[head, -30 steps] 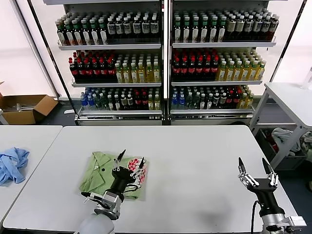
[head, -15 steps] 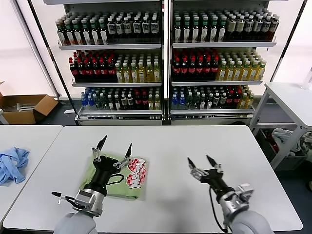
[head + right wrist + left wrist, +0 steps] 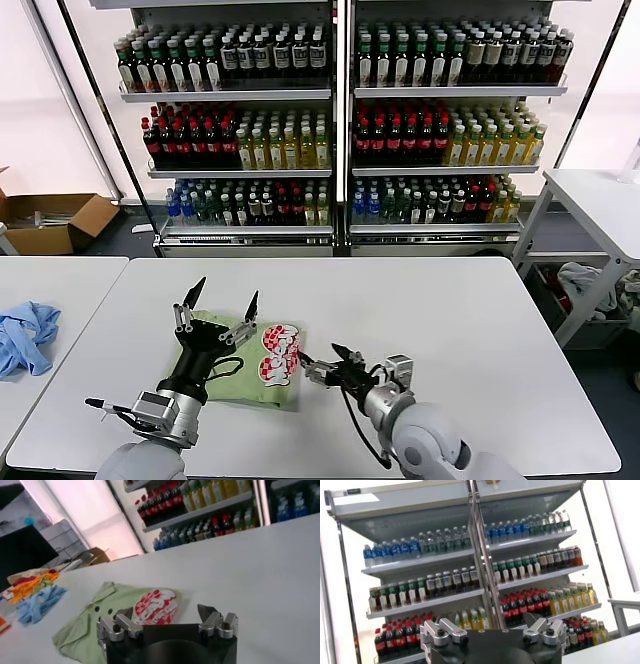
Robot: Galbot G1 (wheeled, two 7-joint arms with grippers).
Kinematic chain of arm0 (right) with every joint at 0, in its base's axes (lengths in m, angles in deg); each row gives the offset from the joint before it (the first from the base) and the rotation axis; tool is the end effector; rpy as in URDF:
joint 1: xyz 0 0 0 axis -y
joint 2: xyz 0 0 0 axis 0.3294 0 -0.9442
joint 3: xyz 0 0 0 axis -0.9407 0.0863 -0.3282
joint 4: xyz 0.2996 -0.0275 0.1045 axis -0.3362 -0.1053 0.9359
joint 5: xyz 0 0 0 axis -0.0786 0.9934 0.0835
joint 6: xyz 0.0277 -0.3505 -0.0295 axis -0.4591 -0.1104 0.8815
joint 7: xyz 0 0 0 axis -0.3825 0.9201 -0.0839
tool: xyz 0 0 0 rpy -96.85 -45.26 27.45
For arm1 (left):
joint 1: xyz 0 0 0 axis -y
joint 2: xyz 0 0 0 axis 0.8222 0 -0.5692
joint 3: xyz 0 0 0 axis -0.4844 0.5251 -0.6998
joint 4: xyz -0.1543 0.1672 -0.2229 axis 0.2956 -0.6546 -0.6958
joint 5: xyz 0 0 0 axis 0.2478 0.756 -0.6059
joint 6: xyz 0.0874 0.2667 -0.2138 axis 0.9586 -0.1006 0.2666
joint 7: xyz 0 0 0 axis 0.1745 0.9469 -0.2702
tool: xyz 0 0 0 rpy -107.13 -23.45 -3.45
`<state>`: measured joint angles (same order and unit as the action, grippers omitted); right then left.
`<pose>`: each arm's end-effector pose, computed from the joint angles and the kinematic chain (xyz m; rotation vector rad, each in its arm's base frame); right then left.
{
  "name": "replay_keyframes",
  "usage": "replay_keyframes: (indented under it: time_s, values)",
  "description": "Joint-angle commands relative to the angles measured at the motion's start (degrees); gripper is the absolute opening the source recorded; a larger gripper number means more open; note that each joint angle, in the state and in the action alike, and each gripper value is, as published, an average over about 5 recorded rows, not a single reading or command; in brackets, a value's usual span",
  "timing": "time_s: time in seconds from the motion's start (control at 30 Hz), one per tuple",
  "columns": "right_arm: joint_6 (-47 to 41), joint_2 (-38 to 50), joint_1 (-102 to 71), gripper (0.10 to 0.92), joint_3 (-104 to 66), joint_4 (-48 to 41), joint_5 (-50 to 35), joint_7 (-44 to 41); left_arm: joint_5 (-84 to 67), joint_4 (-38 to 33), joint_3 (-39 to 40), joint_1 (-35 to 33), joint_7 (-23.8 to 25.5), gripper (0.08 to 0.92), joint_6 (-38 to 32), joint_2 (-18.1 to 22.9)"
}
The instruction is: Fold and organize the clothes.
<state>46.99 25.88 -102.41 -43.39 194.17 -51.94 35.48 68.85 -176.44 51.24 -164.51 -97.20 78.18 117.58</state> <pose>0.2793 0.0868 -0.2388 0.7863 -2.4553 -0.4099 0.2130 -0.0011 -0.1825 0.2696 3.0069 0.2950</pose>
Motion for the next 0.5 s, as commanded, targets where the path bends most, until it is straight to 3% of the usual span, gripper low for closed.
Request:
replay_keyframes:
  time_s: [0.03,0.5]
  values:
    - [-3.7,-6.5,7.5,0.823,8.1,-7.6,-4.7,2.1,-0.7,-0.8,-1.4,-0.7,0.5,0.823,0.8,0.7]
    - [-3.4,-10.5,7.2,0.823,7.2,-13.6,-2.5,1.5,-1.0,0.3,-1.2,-1.3,0.4,0.823,1.0,1.0]
